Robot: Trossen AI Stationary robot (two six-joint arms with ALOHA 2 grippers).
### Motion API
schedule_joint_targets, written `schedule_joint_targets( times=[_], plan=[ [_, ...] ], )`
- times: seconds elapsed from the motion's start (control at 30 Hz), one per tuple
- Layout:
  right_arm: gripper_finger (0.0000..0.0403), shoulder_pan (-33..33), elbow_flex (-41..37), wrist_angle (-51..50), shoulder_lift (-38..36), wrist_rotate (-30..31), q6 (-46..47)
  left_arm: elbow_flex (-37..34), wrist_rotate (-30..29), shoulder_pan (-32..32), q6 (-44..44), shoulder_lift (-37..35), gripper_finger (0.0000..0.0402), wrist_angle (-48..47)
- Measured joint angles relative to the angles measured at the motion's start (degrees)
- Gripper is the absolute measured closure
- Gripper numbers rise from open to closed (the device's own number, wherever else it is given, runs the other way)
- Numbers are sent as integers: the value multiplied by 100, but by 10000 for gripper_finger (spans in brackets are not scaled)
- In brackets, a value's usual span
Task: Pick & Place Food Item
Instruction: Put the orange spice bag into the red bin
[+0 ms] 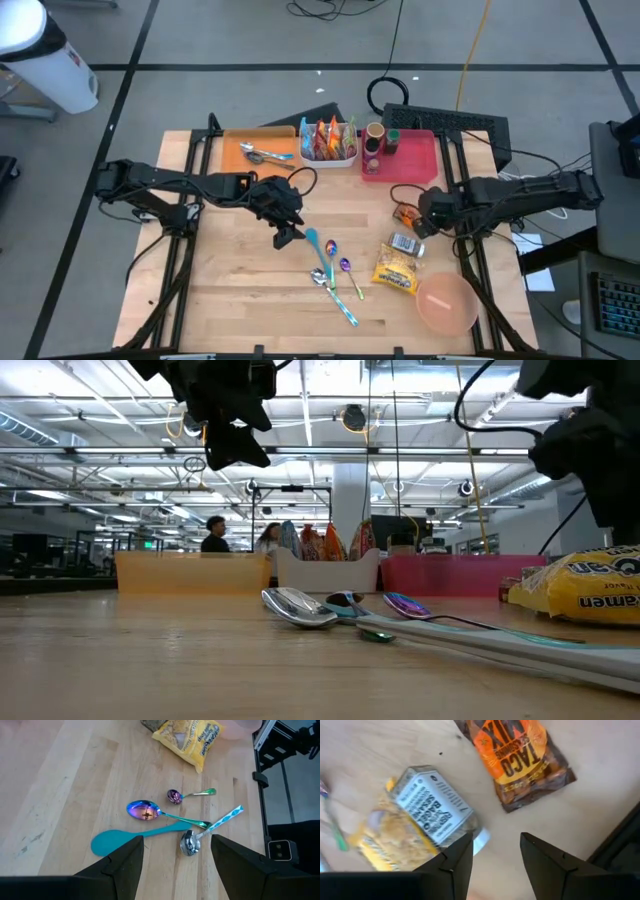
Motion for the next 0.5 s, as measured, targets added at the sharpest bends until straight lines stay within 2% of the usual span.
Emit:
schedule_joint_targets(
  times=[0.13,0.2,0.5],
  plan=[
    [248,361,0,174,-110,50,810,0,-1,0,0,0,160,0],
    [248,643,-3,252,-107,261,1302,0,-2,0,2,0,160,0],
    [248,2325,-4,767,118,2213,4146,0,-62,-1,56,0,160,9]
  ],
)
